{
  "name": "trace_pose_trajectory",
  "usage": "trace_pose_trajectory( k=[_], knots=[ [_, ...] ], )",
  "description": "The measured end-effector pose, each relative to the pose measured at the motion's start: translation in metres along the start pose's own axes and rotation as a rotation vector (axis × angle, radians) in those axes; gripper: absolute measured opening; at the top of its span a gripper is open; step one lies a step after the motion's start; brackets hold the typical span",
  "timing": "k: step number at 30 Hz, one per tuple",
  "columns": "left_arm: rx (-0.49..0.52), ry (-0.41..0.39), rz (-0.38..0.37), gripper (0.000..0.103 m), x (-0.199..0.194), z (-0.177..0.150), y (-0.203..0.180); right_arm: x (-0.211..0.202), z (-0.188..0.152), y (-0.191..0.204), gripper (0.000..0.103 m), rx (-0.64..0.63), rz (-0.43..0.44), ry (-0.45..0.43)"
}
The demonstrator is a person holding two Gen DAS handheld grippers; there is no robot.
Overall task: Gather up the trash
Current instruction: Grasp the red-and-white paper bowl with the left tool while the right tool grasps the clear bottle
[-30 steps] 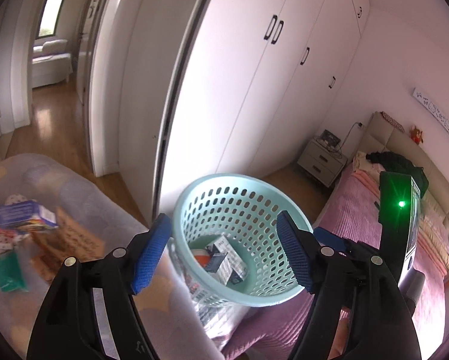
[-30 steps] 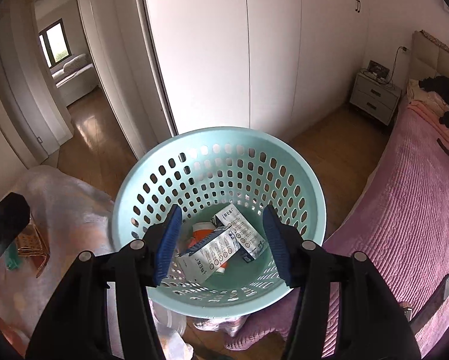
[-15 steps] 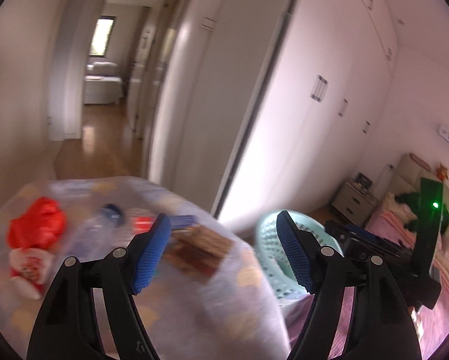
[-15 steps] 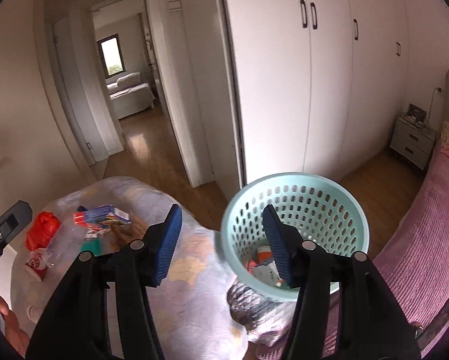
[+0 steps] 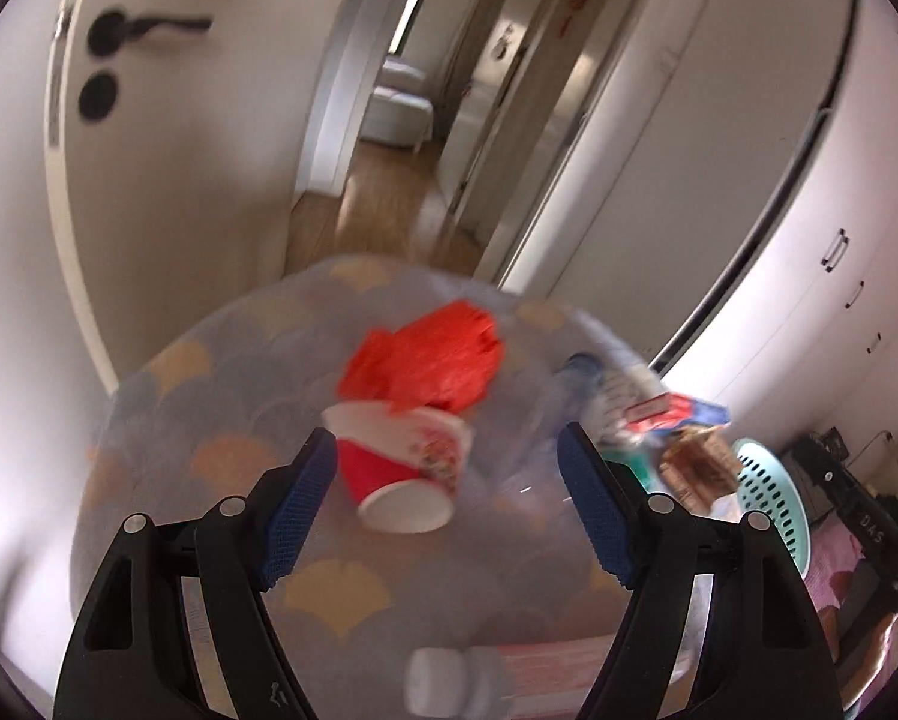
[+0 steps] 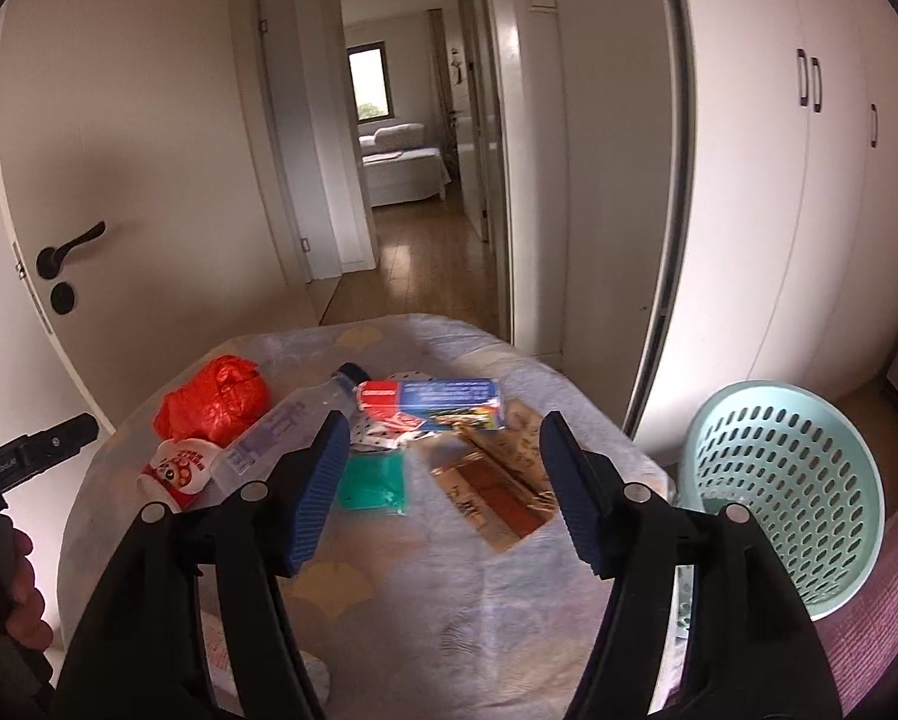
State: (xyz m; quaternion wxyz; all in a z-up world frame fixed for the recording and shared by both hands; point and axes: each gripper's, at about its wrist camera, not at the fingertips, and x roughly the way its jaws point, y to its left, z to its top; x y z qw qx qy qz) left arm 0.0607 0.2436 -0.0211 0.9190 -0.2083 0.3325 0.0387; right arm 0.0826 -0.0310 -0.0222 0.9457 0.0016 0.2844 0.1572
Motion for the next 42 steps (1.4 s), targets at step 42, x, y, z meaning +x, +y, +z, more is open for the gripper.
trace_pose_trajectory(
  k=[42],
  knots=[
    [-0.024,0.164,-0.01,0.068,0.066,-0.02,0.026,0.187,0.01,0.099,0.076,0.099,0.046,0.513]
  ],
)
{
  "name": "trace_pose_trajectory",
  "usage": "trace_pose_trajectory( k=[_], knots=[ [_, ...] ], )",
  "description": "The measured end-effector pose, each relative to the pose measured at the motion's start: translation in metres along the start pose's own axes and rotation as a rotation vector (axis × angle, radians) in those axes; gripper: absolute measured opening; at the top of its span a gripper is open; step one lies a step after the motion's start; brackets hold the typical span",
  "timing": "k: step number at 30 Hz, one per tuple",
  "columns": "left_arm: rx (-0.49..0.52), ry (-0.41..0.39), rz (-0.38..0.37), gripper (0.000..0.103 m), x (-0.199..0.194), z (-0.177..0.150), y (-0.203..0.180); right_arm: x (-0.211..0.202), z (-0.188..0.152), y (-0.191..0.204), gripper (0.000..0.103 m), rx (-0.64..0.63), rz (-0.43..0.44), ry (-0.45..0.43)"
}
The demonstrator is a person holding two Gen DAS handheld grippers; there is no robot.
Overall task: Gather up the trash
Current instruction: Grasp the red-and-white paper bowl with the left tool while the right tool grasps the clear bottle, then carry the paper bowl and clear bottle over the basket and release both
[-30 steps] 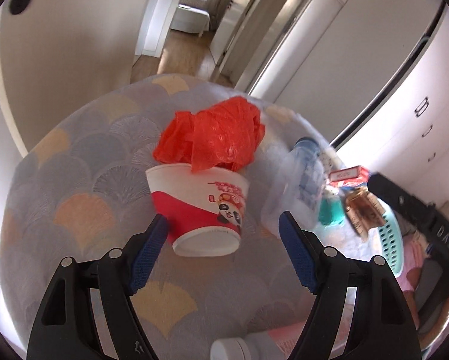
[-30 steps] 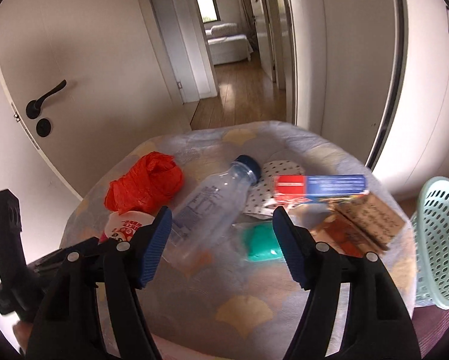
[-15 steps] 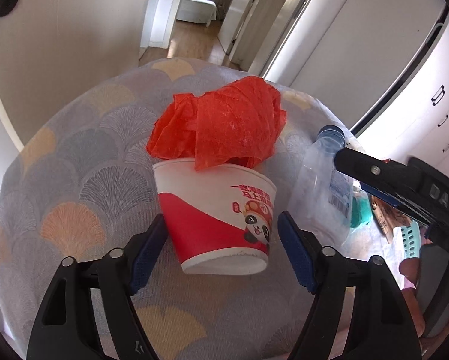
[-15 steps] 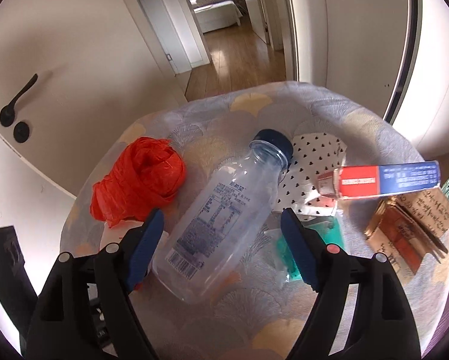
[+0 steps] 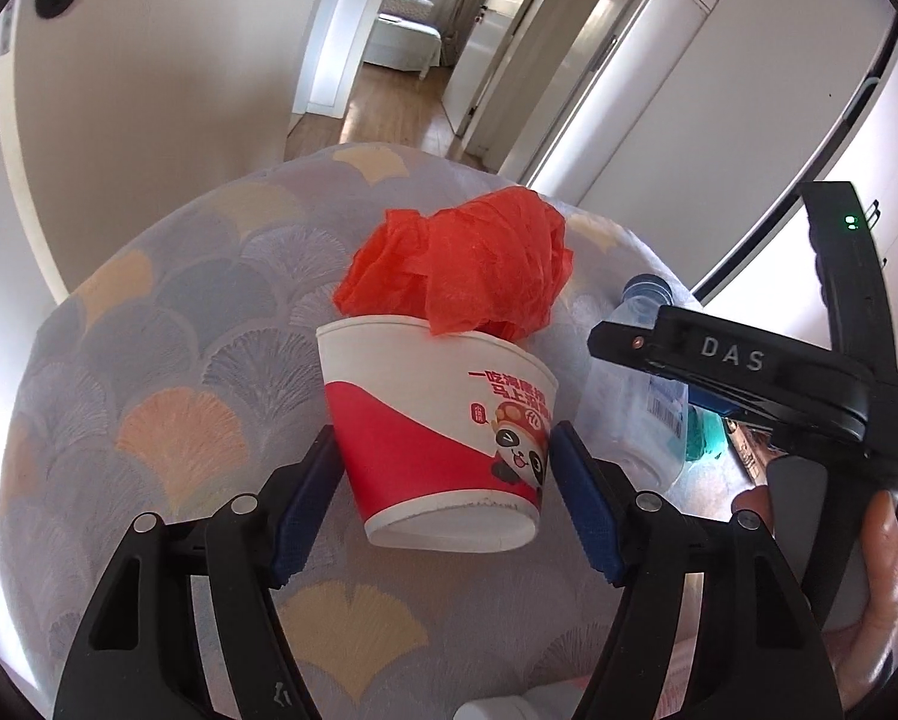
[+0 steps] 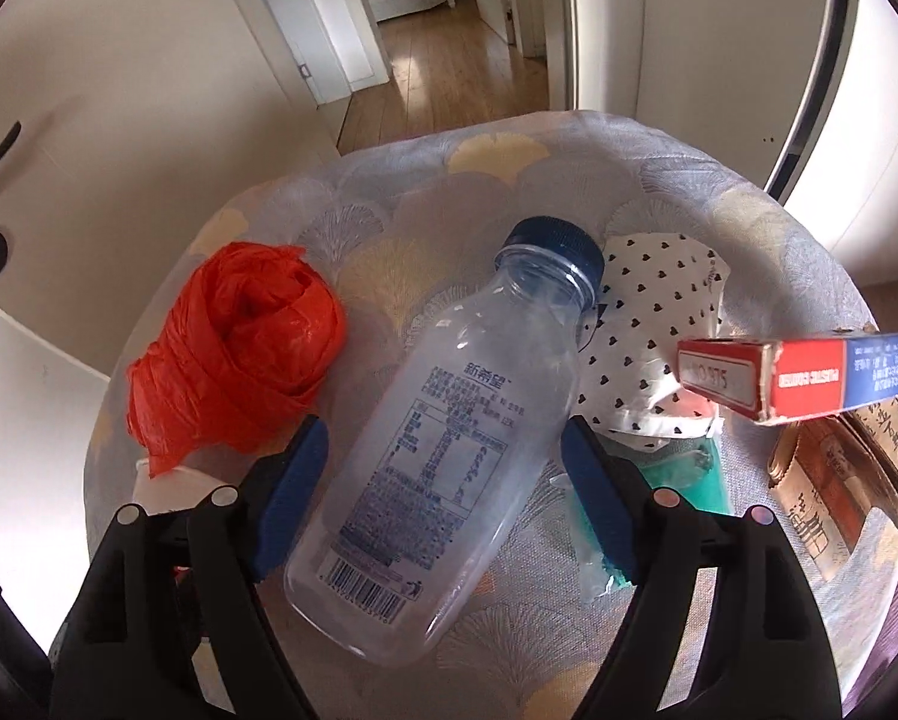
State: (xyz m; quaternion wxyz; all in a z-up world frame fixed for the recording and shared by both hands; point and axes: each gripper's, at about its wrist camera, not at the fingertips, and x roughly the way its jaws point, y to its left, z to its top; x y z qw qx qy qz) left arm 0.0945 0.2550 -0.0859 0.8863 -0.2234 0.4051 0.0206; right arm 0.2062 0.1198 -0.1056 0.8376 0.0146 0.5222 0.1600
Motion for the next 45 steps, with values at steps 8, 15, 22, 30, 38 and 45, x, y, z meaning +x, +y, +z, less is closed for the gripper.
trace_pose_trajectory(
  k=[8,15,22,30,38,45],
  knots=[
    [-0.014,-0.02,-0.048,0.068,-0.016,-0.009,0.007,0.0,-0.004,0.0,0.061,-0.019,0.019,0.009],
    [0.006,-0.07,-0.07,0.068,-0.042,-0.015,-0.003,-0.029,-0.028,-0.001,0.055,-0.062,0.04,-0.056],
    [0.022,-0.089,-0.117,0.068,-0.055,-0.011,-0.022,-0.05,-0.036,-0.017,0.055,-0.057,0.082,-0.105],
    [0.041,-0.119,-0.137,0.068,-0.072,-0.003,-0.05,-0.101,-0.045,-0.049,0.055,-0.017,0.162,-0.208],
    [0.137,-0.171,-0.198,0.068,-0.089,0.008,-0.104,-0.173,-0.061,-0.096,0.055,0.035,0.166,-0.384],
    [0.264,-0.179,-0.271,0.068,-0.078,0.012,-0.184,-0.217,-0.074,-0.164,0.055,0.138,0.137,-0.492]
  ],
)
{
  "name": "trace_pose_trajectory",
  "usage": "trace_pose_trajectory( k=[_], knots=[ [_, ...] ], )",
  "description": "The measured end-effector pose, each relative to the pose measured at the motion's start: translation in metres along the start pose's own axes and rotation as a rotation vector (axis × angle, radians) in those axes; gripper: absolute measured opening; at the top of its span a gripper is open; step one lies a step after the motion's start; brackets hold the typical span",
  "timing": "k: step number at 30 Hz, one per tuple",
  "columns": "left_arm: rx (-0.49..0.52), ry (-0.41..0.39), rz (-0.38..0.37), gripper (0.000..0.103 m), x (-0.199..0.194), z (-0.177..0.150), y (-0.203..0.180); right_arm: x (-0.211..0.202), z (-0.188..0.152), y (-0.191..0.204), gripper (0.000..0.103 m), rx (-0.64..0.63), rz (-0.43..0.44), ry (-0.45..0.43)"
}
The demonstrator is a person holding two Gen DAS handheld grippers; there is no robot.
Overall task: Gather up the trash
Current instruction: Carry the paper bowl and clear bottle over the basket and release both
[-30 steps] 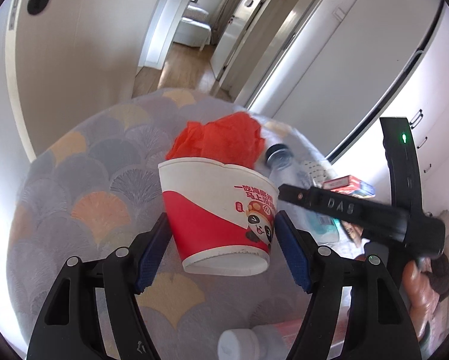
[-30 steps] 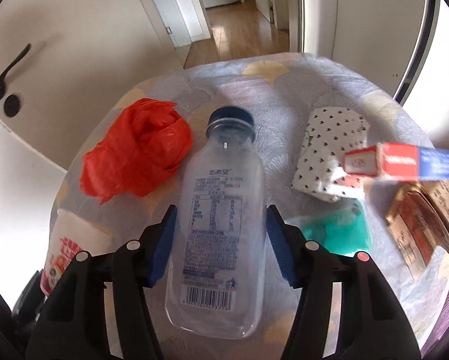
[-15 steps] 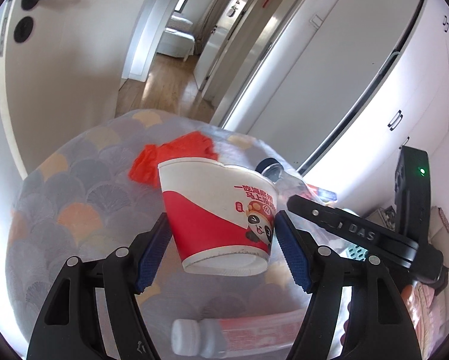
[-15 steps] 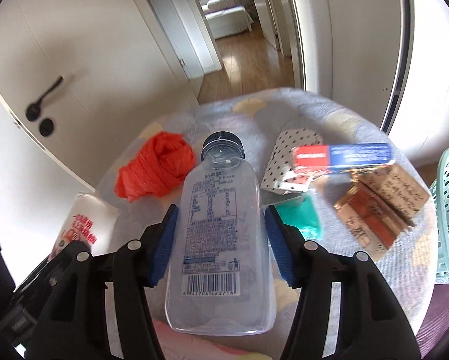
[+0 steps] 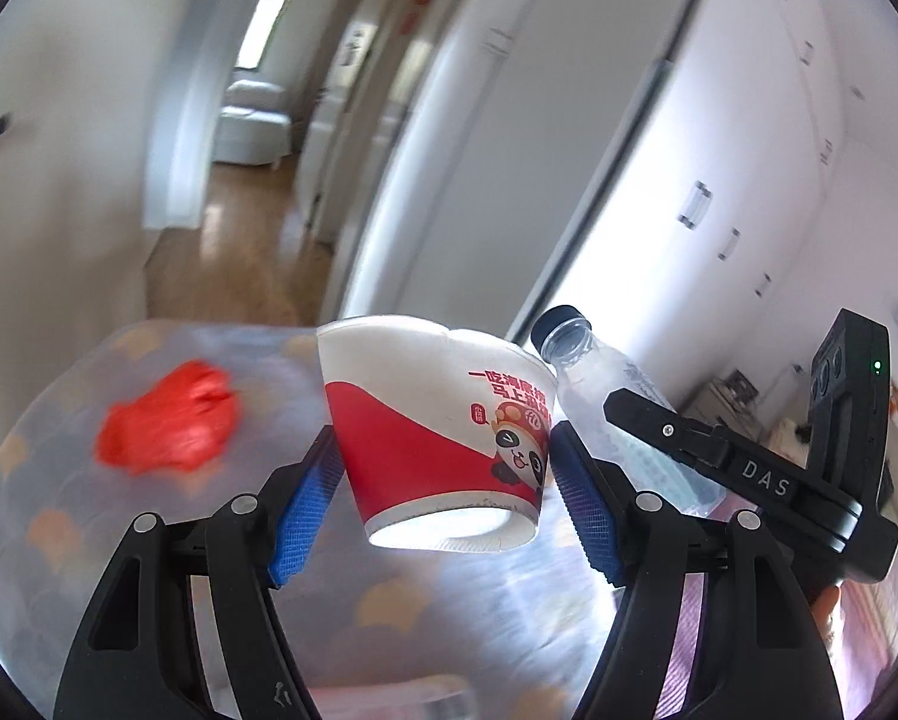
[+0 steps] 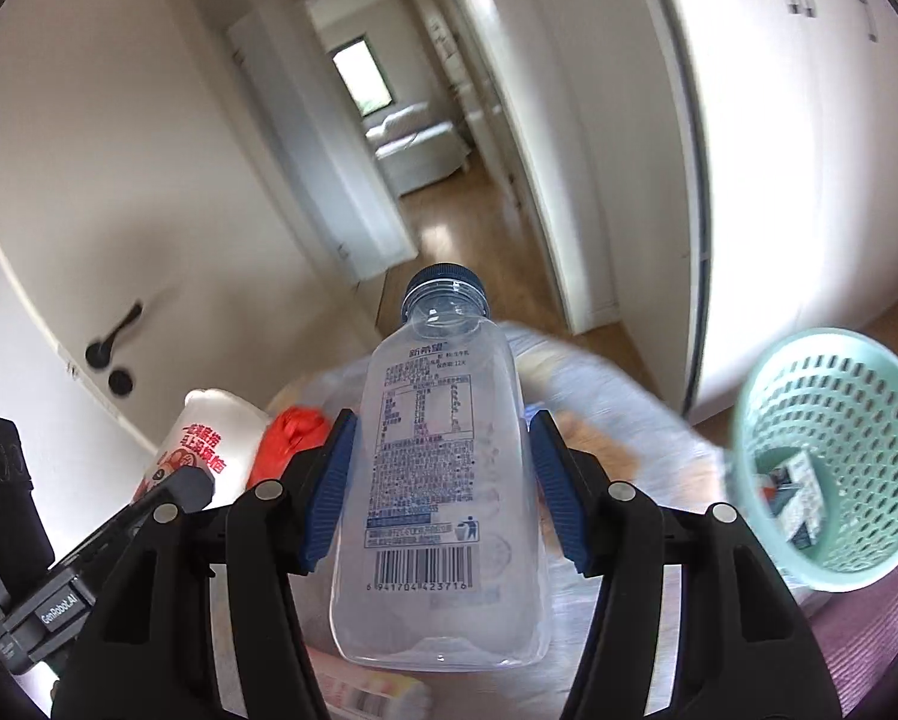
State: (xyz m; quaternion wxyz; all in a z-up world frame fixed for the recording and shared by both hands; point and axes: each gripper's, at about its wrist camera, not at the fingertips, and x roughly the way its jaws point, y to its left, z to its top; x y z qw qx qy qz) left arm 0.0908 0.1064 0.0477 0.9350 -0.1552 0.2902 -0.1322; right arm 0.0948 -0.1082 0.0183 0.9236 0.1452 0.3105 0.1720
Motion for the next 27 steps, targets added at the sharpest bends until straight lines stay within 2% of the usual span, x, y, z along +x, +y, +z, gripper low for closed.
trace_pose_trajectory(
  k=[7,12,17,21,27],
  knots=[
    [0.109,0.044,-0.087,0.068,0.055,0.003,-0.075,-0.034,0.013,-0.08,0.055,0.104,-0.116,-0.086],
    [0.163,0.109,-0.142,0.068,0.102,-0.003,-0.125,-0.049,0.017,-0.146,0.055,0.174,-0.221,-0.13],
    [0.199,0.171,-0.206,0.068,0.147,-0.018,-0.166,-0.046,0.011,-0.205,0.055,0.261,-0.297,-0.113],
    [0.249,0.167,-0.281,0.068,0.171,-0.034,-0.185,-0.036,0.006,-0.239,0.055,0.306,-0.341,-0.091],
    [0.293,0.26,-0.223,0.068,0.22,-0.056,-0.204,-0.018,-0.005,-0.276,0.055,0.395,-0.385,-0.052]
  ],
)
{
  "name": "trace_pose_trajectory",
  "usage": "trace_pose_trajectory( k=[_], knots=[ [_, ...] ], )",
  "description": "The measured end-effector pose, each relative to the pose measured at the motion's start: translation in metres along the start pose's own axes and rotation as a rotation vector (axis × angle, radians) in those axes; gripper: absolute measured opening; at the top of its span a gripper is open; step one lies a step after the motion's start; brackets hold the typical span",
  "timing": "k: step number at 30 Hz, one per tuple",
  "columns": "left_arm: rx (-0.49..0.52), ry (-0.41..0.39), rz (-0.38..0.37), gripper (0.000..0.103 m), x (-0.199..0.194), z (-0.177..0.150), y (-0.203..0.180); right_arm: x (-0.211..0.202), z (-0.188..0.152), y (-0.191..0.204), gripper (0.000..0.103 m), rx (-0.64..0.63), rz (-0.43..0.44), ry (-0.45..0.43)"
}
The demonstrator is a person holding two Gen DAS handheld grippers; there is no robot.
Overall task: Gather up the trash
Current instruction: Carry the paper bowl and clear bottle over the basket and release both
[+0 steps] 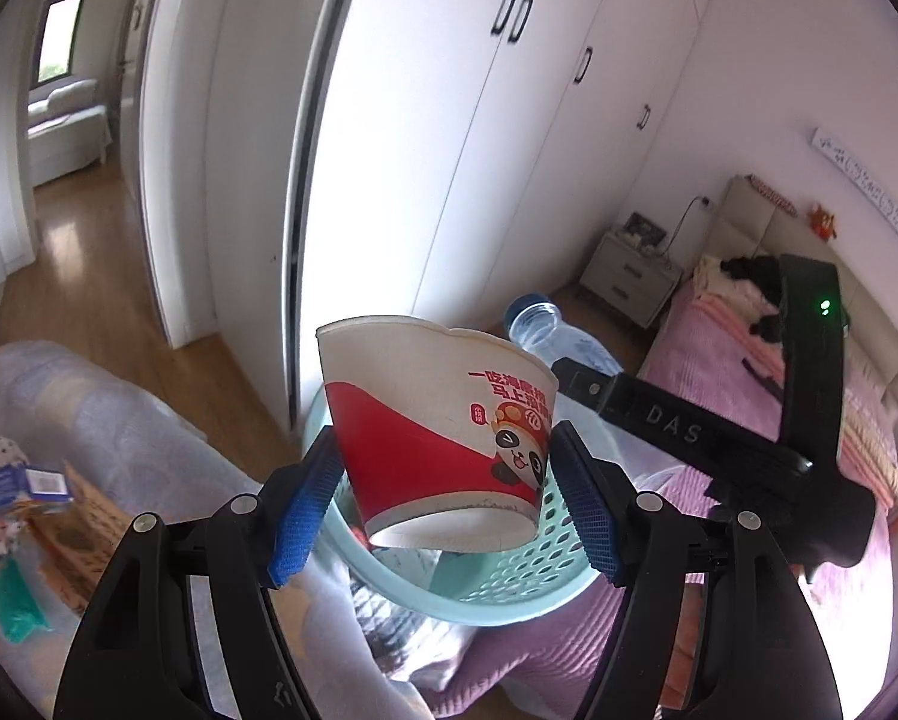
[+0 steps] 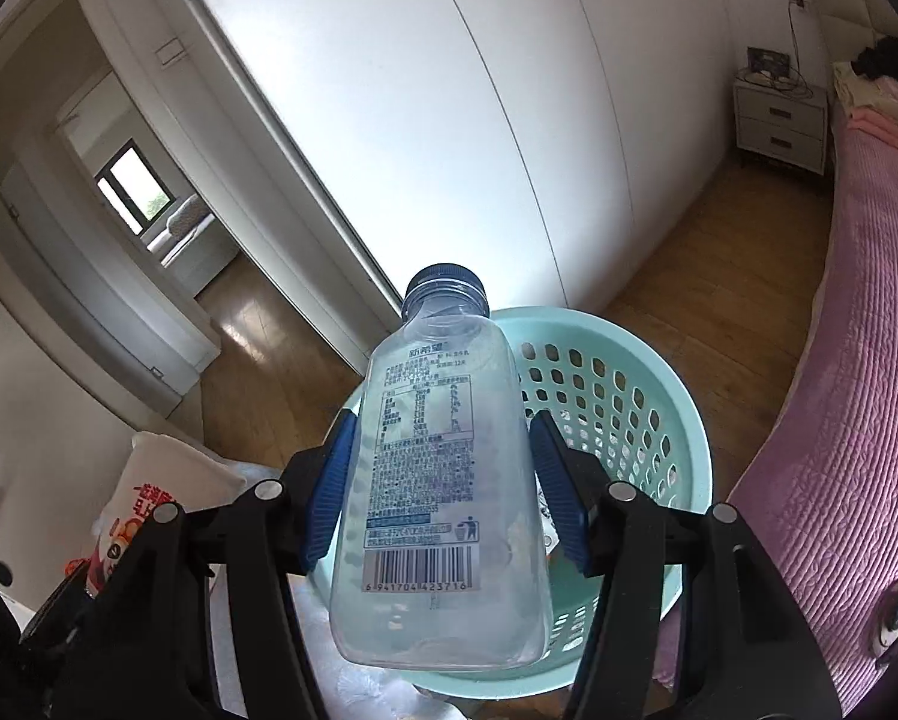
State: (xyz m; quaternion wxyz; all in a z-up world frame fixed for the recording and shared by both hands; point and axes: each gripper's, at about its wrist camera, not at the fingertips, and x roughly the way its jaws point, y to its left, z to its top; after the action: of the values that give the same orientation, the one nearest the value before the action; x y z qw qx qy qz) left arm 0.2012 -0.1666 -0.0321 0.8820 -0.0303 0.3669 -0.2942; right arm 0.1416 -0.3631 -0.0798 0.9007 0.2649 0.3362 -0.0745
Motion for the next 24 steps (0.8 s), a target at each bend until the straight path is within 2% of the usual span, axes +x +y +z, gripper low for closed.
trace_pose_trajectory(
  k=[4,10,15,21,24],
  knots=[
    [-0.023,0.023,0.0,0.069,0.021,-0.001,0.0,0.012,0.002,-0.011,0.055,0.045,-0.02,0.017],
    [-0.003,0.037,0.081,0.076,0.041,0.006,-0.006,0.03,0.006,-0.02,0.057,0.072,-0.035,0.061],
    [-0.009,0.016,0.069,0.078,0.028,0.003,-0.004,0.029,0.002,-0.019,0.057,0.048,-0.025,0.068],
    [-0.045,-0.036,0.056,0.078,-0.008,-0.003,0.004,0.02,-0.001,-0.017,0.057,0.021,-0.013,0.059],
    [-0.045,-0.073,0.076,0.078,-0.029,-0.007,0.005,0.017,-0.003,-0.015,0.057,0.01,0.001,0.054]
  ],
)
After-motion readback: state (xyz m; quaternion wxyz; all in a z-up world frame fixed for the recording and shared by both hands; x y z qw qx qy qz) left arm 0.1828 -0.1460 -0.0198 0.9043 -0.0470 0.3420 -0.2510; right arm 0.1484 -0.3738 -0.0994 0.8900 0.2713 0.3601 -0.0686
